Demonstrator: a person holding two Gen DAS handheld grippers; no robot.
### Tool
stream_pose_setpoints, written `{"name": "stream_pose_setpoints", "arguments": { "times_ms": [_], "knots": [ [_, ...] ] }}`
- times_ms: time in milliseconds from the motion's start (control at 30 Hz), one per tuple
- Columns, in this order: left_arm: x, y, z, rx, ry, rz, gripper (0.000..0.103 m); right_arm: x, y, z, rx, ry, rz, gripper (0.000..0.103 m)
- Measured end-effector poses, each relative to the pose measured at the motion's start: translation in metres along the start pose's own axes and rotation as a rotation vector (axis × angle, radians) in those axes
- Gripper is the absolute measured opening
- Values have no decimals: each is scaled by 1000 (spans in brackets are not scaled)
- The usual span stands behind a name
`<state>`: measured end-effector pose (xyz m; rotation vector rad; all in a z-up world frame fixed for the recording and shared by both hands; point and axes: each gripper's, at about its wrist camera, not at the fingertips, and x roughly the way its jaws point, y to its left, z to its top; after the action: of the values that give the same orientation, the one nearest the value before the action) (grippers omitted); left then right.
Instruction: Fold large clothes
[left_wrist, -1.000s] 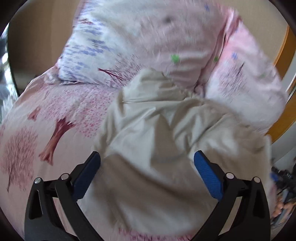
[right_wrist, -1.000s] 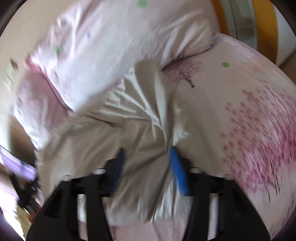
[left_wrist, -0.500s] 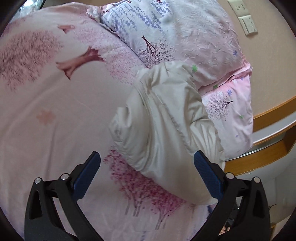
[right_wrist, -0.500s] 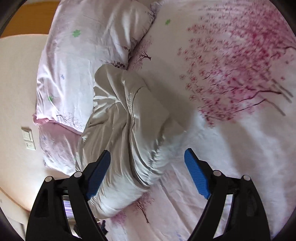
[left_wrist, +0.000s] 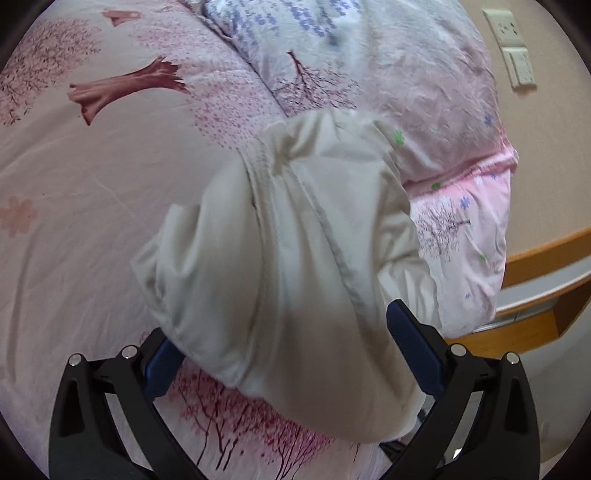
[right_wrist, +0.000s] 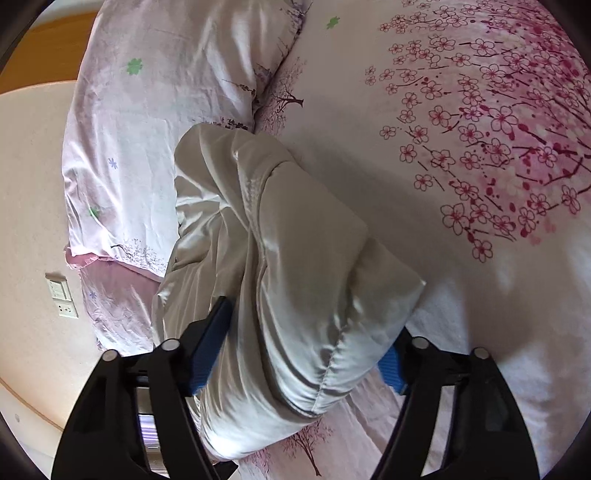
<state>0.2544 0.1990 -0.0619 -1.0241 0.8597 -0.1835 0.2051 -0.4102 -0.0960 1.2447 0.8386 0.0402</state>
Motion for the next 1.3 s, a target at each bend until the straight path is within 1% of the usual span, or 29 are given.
{"name": "stream_pose_setpoints", "arguments": {
  "times_ms": [67, 133, 167, 200, 233, 300, 333, 400, 433, 500, 600, 733, 833, 933, 1100, 1300],
  "knots": [
    [0, 1, 3, -7, -18, 2, 97, 0, -1, 0, -9, -4, 3, 63],
    [0, 2, 6, -18, -23, -2, 93, 0, -2, 0, -21, -6, 15, 54],
    [-1, 3, 8, -26, -26, -2, 89, -1, -1, 0, -33, -9, 22, 52],
    [0, 5, 9, -30, -27, 0, 81, -2, 0, -1, -40, -12, 28, 48],
    [0, 5, 9, -32, -26, -3, 78, -3, 1, -1, -50, -16, 37, 43],
    [-1, 5, 11, -20, -27, -8, 67, -4, 3, -2, -68, -20, 44, 38],
    [-2, 5, 11, -15, -28, -10, 64, -5, 5, -2, -77, -22, 48, 36],
    [-4, 2, 12, 7, -32, -15, 52, -7, 10, -3, -95, -27, 57, 32],
    [-5, 0, 12, 15, -33, -19, 48, -9, 13, -3, -109, -31, 61, 31],
    [-10, -3, 14, 35, -33, -33, 37, -12, 20, -5, -134, -38, 70, 29],
    [-19, -10, 15, 77, -40, -49, 30, -19, 31, -11, -182, -48, 88, 27],
    [-39, -13, 14, 118, -63, -58, 28, -30, 42, -23, -235, -27, 116, 27],
    [-61, -7, 10, 150, -82, -42, 28, -37, 41, -36, -259, 8, 132, 27],
    [-86, 9, 2, 161, -94, -23, 28, -44, 35, -53, -279, 52, 147, 27],
    [-125, 33, -19, 171, -117, -1, 28, -57, 29, -79, -303, 93, 162, 27],
    [-159, 53, -37, 168, -135, -7, 28, -74, 17, -105, -324, 121, 156, 27]
  ]
}}
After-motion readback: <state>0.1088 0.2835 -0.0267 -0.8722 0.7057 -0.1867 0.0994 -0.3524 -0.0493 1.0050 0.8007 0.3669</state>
